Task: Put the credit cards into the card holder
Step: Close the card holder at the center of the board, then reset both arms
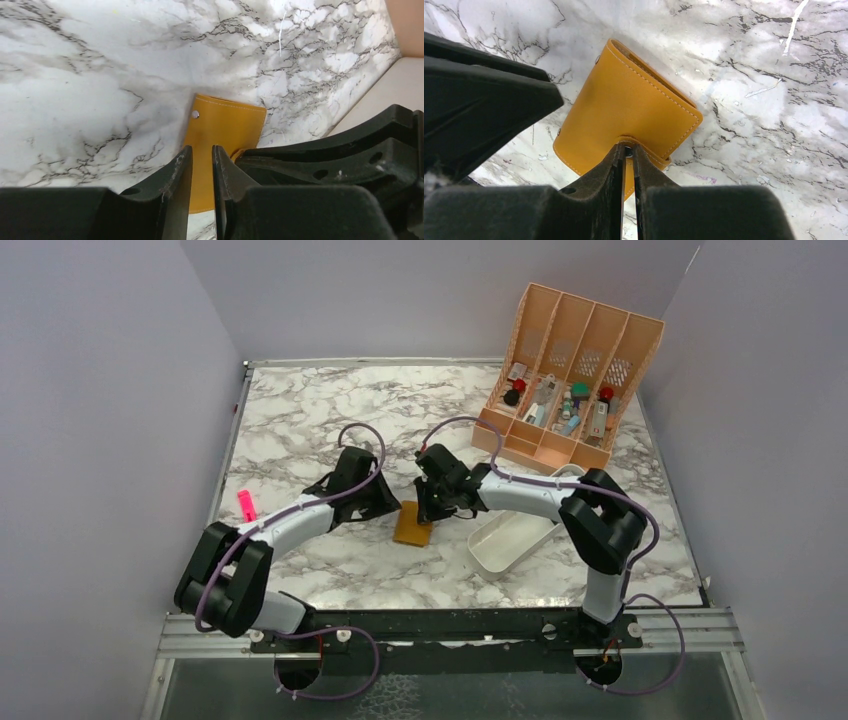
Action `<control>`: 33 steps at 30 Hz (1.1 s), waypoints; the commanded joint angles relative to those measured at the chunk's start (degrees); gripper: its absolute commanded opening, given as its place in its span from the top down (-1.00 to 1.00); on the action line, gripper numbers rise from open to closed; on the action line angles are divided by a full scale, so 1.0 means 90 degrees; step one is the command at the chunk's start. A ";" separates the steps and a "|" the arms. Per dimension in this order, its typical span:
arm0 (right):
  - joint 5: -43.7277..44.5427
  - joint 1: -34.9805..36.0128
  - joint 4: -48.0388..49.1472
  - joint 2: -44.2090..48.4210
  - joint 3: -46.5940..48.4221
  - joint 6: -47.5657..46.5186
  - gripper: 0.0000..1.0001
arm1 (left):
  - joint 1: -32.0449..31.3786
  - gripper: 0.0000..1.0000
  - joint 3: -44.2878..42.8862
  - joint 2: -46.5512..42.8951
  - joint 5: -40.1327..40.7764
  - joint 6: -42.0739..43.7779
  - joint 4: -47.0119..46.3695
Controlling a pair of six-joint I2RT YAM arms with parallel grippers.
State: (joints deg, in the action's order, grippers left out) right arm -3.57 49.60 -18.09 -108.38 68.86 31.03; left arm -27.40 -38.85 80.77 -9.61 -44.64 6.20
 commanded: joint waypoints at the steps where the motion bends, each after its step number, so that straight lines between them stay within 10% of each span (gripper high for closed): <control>1: 0.0973 -0.0014 -0.0863 -0.0616 -0.0436 -0.0242 0.68 | 0.0173 0.51 0.0150 -0.0521 -0.0196 0.0214 0.0309; 15: 0.0610 -0.0006 0.0075 0.2616 -0.0594 -0.0096 0.38 | 0.0306 0.05 -0.1000 -0.2665 -0.0144 0.0623 0.1508; 19: 0.0744 -0.0005 0.0255 0.3981 -0.1128 -0.0097 0.18 | 0.0310 -0.94 -0.1502 -0.3022 -0.0090 0.0905 0.2056; 21: 0.0868 -0.0008 0.0291 0.4588 -0.1397 -0.0073 -0.93 | 0.0309 -0.97 -0.1605 -0.3309 -0.0120 0.0936 0.2128; 33: 0.1693 -0.0013 -0.0469 0.6858 -0.2353 0.0394 -0.99 | 0.0307 -0.97 -0.1161 -0.4315 -0.0437 0.1203 0.1983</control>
State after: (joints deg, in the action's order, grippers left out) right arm 6.70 49.54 -19.44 -49.89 50.26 31.09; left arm -24.82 -51.57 44.12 -10.90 -35.40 23.79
